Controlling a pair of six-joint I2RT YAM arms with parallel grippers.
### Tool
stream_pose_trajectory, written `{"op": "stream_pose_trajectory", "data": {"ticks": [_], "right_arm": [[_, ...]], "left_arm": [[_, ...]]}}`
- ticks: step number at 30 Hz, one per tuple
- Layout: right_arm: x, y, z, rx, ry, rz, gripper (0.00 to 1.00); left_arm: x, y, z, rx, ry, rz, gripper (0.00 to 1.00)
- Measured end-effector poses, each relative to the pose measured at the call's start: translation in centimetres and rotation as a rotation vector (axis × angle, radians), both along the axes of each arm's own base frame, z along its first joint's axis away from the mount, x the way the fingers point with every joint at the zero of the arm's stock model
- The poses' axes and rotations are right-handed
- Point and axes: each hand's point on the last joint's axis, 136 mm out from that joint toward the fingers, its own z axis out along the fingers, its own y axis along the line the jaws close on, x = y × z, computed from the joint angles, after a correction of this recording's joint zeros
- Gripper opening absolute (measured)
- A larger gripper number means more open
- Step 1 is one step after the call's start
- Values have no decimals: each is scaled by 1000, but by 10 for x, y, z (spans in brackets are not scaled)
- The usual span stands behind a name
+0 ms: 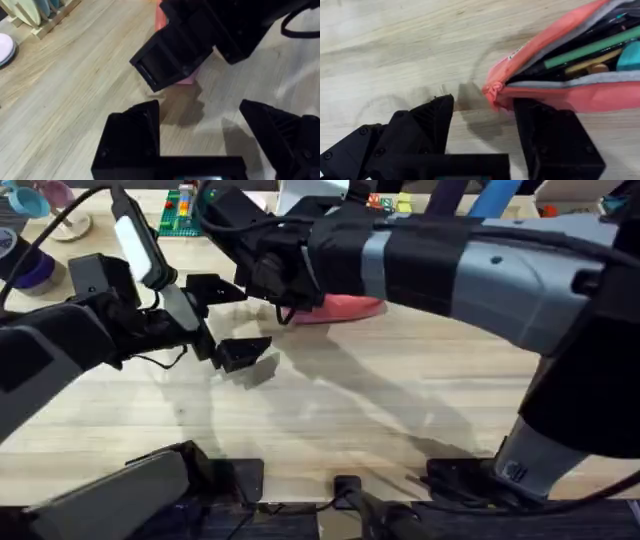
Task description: Unzip the bag, pick up the pens from the table one at a time and place them inside, then zip the bag closed.
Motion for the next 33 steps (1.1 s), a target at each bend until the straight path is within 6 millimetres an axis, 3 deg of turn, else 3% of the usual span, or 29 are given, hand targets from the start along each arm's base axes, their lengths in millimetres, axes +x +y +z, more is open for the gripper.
{"op": "stream_pose_trajectory", "data": {"ticks": [4,5,10,11,25,33], "right_arm": [[0,0,-2,-3,3,0,646],[0,0,-8,-14,10,0,555],[0,0,-12,-19,15,0,474],[1,-1,-12,-19,14,-2,389],[3,-4,-12,-19,16,-10,318],[5,-4,-12,-11,19,-11,44]], "left_arm": [[0,0,0,0,0,0,995],[0,0,0,0,0,0,996],[0,0,0,0,0,0,995],[0,0,0,0,0,0,995],[0,0,0,0,0,0,995],[0,0,0,0,0,0,995]]}}
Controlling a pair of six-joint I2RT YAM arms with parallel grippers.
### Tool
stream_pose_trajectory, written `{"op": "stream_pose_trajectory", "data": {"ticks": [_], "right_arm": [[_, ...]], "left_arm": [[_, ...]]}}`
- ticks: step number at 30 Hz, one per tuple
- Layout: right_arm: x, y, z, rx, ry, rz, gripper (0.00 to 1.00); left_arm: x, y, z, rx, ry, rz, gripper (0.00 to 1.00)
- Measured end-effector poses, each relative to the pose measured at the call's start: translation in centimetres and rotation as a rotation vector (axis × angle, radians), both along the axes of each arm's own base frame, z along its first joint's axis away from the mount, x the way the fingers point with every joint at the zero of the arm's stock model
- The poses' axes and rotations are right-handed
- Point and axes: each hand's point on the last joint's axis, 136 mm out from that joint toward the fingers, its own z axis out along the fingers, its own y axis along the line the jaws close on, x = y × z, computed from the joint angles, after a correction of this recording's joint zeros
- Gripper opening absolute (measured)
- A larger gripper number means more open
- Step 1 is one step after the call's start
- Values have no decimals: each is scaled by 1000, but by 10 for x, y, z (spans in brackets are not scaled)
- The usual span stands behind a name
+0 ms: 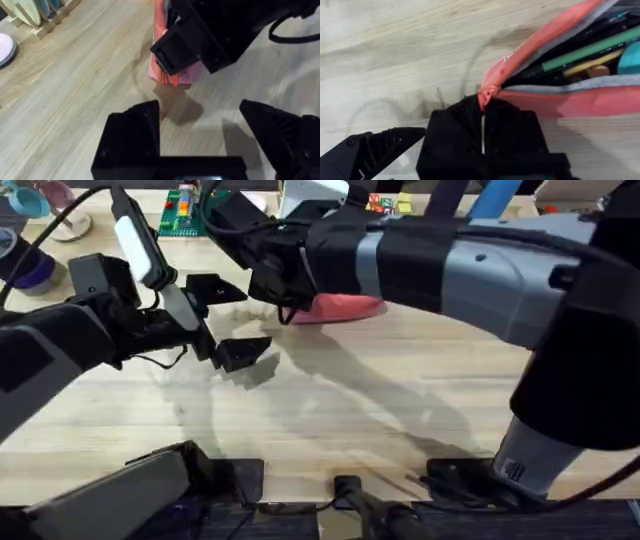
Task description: Unzip the bag, pick up the pens from the table one at a time and place them inside, then zip the bag closed.
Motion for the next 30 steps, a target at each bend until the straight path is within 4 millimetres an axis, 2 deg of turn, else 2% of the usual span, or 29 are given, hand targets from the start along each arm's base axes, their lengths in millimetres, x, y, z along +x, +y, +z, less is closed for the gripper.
{"op": "stream_pose_trajectory", "data": {"ticks": [13,19,30], "right_arm": [[0,0,0,3,3,3,32],[3,1,2,-16,-4,66,30],[16,-10,40,30,-45,108,30]], "left_arm": [[0,0,0,0,0,0,995],[0,0,0,1,0,0,995],[0,0,0,1,0,1,996]]}}
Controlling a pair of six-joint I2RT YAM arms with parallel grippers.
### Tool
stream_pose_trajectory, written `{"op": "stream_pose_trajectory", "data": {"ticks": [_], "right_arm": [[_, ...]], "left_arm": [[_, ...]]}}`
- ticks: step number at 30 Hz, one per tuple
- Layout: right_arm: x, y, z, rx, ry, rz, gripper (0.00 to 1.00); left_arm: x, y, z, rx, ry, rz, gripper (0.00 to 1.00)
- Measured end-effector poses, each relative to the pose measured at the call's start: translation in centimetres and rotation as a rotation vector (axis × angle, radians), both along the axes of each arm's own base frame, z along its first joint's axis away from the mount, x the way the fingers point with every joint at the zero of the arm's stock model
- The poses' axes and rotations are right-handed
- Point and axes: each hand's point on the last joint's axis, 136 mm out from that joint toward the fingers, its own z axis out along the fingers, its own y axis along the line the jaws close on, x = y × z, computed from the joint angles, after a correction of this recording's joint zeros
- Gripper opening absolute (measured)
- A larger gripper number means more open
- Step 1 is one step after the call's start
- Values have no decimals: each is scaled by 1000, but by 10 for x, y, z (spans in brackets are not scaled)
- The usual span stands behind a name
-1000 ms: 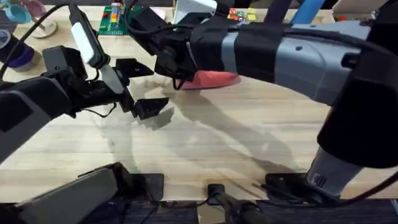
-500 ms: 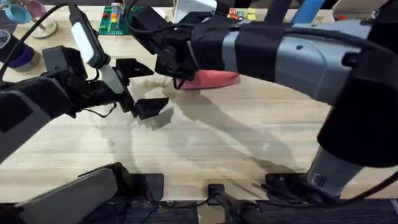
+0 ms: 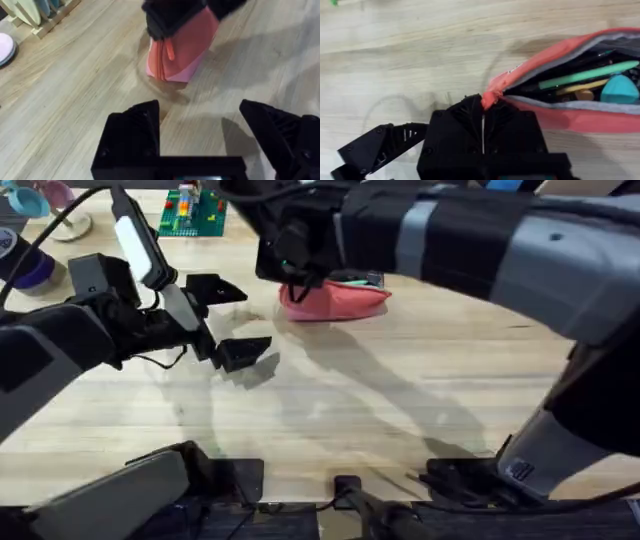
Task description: Unzip the bag, pick up the pens from the table one at a time and place them inside, then zip the bag closed.
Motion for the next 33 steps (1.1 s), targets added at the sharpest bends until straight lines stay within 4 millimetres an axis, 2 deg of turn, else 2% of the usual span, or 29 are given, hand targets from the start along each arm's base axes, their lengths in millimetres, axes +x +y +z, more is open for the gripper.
{"op": "stream_pose_trajectory", "data": {"ticks": [4,19,26,33], "right_arm": [[4,-5,5,24,9,-1,31],[6,-6,5,29,18,4,31],[4,-3,4,30,25,32,31],[3,-3,4,29,26,39,31]], "left_arm": [[0,0,0,0,0,0,995],[7,3,3,17,-51,0,995],[27,8,9,28,-148,5,993],[48,7,3,-83,-173,-9,993]]}}
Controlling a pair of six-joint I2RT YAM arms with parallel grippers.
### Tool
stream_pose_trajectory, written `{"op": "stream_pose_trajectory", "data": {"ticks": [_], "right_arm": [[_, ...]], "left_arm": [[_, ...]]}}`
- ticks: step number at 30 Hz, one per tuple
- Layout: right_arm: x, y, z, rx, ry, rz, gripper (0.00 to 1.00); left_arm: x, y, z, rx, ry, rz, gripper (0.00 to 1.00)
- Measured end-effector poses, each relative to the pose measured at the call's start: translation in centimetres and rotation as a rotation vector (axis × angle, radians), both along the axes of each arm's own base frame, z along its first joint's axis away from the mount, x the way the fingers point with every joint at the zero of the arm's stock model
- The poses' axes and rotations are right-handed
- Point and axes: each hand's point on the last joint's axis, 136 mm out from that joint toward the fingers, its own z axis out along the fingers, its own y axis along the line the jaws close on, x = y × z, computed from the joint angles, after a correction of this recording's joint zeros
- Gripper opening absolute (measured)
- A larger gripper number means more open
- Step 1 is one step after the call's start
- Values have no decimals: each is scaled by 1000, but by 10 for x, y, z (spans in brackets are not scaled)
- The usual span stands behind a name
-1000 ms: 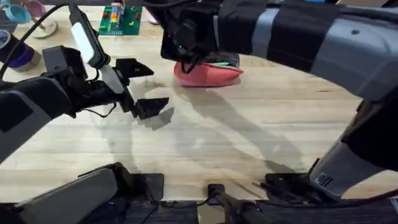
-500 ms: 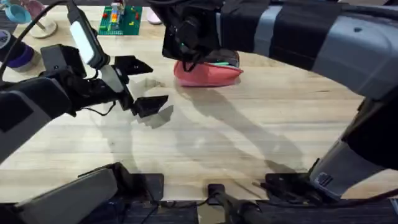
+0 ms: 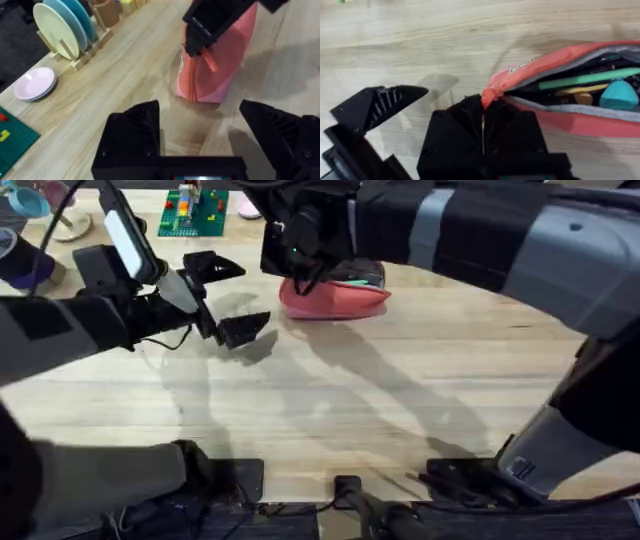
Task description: Unzip the bag, pick up the pens from the table one at a time and place them inside, then zip the bag closed.
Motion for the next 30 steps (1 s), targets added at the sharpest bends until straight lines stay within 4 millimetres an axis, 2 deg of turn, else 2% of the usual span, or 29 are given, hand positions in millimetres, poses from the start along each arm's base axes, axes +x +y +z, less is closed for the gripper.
{"op": "stream_pose_trajectory", "data": {"ticks": [8,13,21,30], "right_arm": [[0,0,0,-1,-1,3,31],[0,0,0,-1,-1,3,31],[0,0,0,-1,-1,3,31],[0,0,0,-1,-1,3,31]], "left_arm": [[19,-4,-1,-153,-27,-49,993],[19,-24,-9,-225,57,-108,993],[31,-57,-10,-239,126,-185,992],[39,-65,-17,-201,154,-157,993]]}}
